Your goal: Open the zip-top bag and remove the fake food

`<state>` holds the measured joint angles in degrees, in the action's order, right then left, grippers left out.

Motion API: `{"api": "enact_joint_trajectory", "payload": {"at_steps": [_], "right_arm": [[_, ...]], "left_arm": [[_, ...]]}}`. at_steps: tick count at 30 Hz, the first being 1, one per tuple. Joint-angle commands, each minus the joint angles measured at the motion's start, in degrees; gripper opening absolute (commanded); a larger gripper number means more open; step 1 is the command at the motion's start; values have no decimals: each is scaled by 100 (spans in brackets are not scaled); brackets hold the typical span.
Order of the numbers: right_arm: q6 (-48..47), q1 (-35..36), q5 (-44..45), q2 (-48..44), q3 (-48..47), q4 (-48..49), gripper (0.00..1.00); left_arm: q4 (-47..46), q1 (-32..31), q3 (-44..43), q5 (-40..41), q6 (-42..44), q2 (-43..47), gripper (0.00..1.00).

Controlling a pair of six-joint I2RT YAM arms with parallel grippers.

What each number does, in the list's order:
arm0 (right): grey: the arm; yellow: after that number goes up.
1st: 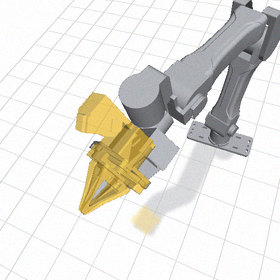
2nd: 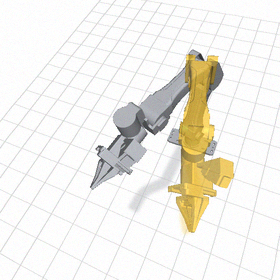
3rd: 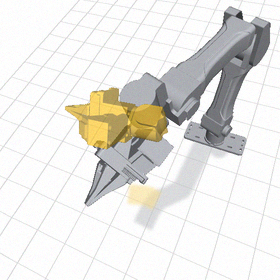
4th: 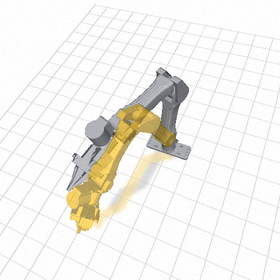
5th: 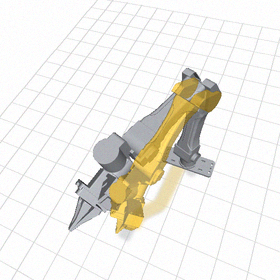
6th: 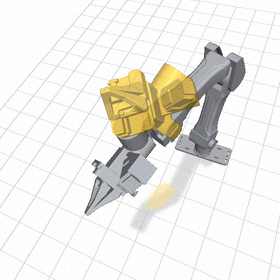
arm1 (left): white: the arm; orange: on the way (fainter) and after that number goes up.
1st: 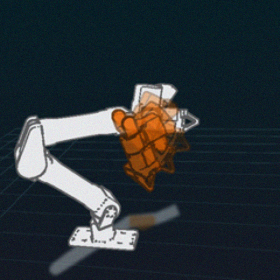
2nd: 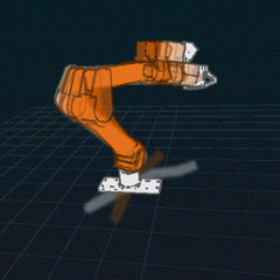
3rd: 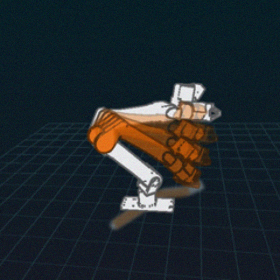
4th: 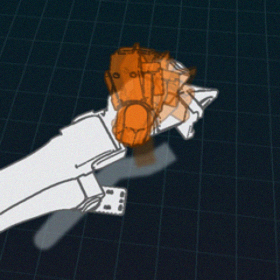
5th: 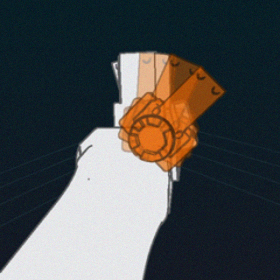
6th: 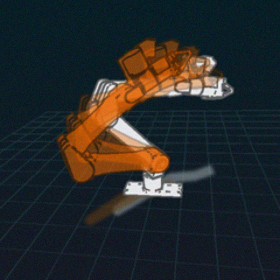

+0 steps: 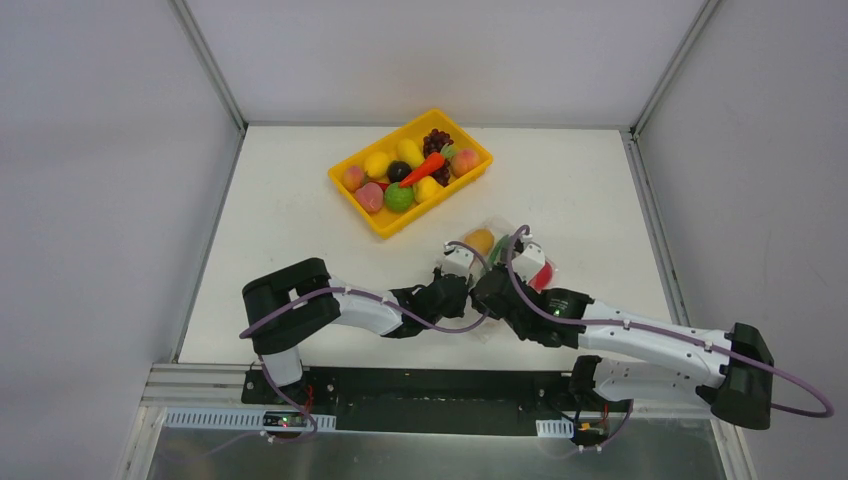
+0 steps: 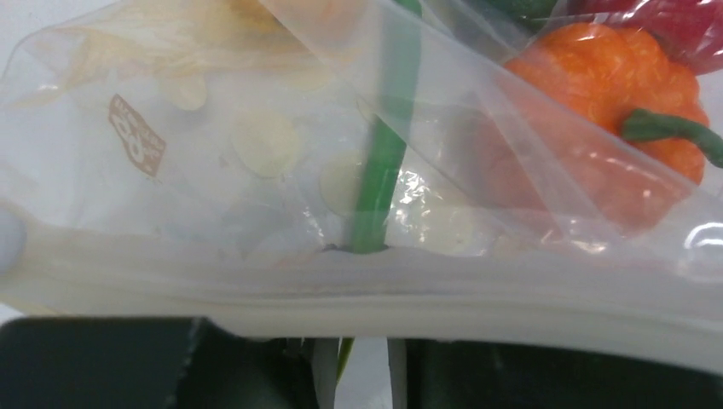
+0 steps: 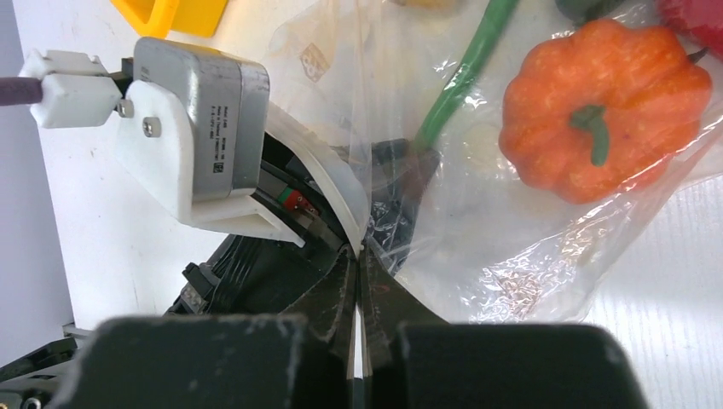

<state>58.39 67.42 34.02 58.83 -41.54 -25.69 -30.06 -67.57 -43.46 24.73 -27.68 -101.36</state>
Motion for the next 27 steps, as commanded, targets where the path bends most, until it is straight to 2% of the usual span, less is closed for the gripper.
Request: {"api": "enact_joint_trajectory", "payload": {"at_steps": [1, 3, 6, 11, 20, 27], "right_arm": [[185, 34, 47, -237, 101, 262, 0], [201, 29, 72, -287, 141, 238, 0], [237, 35, 129, -390, 185, 148, 0], [288, 30, 313, -565, 243, -63, 0], [345, 34, 485, -590, 243, -386, 0], [367, 34, 543, -612, 304, -431, 0]], "left_arm": [[402, -92, -40, -136, 28, -53, 21], [456, -94, -74, -335, 161, 22, 16], [799, -96, -114, -553, 456, 356, 0], [1828, -91, -214, -766, 766, 1298, 0], [4769, -88, -1161, -1648, 797, 2162, 0], [6847, -46, -1666, -1566, 869, 2854, 0]]}}
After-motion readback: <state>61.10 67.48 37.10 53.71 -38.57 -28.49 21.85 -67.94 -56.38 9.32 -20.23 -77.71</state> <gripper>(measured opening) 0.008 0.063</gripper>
